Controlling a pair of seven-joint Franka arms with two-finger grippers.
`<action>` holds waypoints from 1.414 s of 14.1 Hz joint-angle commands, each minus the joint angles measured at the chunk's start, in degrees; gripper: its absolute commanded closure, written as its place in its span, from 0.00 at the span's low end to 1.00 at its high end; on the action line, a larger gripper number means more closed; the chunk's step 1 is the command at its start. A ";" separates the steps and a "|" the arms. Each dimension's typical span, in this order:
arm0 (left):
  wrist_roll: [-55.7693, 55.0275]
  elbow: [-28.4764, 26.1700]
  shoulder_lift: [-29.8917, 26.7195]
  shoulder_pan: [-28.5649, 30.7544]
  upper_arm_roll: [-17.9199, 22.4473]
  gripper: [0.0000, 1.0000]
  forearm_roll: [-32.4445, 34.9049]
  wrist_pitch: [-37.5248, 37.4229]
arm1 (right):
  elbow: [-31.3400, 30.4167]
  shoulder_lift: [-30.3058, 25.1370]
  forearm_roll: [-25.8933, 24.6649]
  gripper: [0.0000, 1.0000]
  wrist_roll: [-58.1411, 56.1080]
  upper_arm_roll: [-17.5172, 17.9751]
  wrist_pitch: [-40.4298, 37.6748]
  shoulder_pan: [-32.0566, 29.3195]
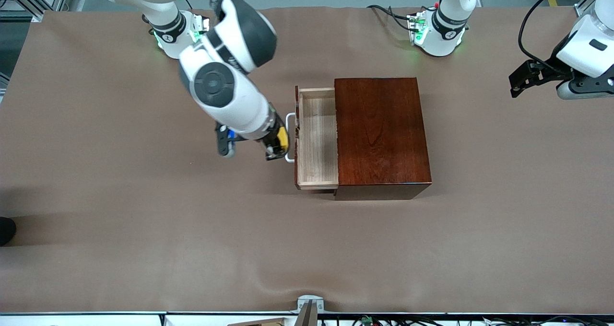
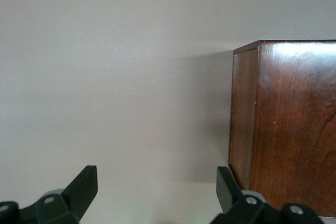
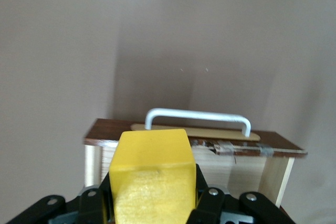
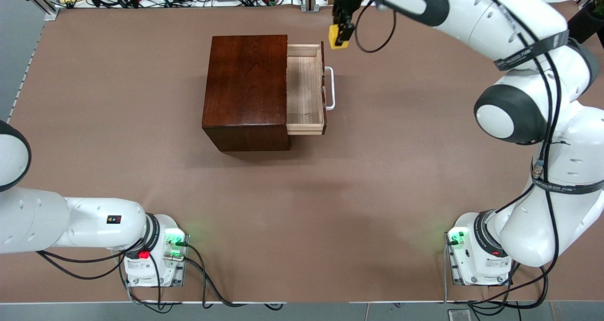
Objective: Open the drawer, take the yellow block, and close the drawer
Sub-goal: 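Lift the yellow block out of the drawer with the right gripper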
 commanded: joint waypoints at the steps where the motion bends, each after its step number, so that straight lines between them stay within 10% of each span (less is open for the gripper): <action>1: 1.13 0.27 0.14 0.69 -0.45 0.00 -0.58 0.38 | 0.10 -3.45 -1.17 1.00 -5.28 0.79 -1.95 -3.25; 20: 1.05 0.36 0.23 0.60 -0.45 0.00 -0.58 0.47 | -5.35 -3.37 -2.92 1.00 -65.38 0.71 -4.68 -25.14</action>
